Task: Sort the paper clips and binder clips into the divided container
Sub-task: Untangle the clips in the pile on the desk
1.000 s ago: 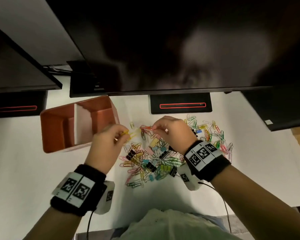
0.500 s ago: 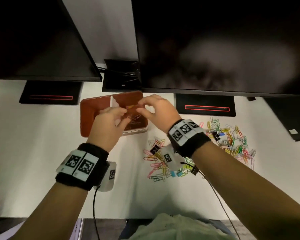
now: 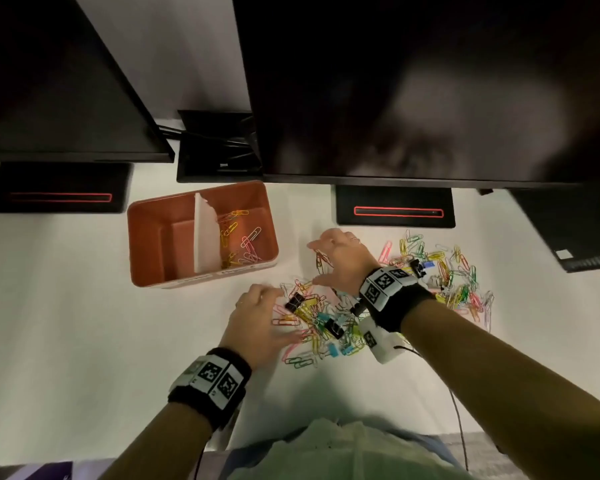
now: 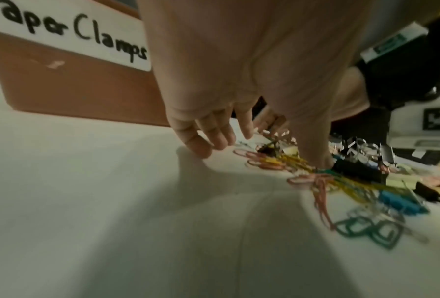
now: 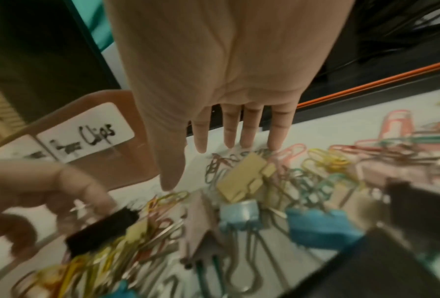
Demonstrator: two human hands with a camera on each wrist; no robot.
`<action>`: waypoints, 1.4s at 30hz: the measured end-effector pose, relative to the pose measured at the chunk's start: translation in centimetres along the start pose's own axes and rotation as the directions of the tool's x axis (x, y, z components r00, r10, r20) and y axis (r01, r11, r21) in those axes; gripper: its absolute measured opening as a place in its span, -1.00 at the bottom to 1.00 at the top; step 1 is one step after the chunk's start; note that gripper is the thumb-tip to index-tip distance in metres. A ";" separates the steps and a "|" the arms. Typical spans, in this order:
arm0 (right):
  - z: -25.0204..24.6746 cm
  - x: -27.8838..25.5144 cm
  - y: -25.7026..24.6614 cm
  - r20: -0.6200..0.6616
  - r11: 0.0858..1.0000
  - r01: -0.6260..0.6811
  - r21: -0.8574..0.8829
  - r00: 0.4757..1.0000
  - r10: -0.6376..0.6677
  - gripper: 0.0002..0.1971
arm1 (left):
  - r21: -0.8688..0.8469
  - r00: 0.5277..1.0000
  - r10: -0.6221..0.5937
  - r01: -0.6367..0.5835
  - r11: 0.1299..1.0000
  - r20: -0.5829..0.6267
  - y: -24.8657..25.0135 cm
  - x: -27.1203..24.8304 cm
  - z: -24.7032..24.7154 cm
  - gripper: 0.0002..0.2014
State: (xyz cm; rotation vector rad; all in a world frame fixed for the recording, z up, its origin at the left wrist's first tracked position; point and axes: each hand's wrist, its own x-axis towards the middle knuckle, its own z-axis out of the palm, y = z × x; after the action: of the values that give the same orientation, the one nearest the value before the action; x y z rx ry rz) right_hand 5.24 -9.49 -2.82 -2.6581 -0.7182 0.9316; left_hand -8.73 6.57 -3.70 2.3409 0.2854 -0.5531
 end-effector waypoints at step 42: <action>-5.7 0.0 -9.7 -0.395 0.803 0.362 0.474 0.902 -0.173 -0.69 | 0.134 0.889 0.243 -0.207 0.969 -0.387 1.7 -1.7 -12.0 -0.64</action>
State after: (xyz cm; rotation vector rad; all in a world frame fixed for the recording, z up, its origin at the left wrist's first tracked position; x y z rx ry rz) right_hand 5.28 -1.53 5.13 -2.0629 -0.6195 0.4850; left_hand -5.91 13.48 6.04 2.5184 0.1719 0.0357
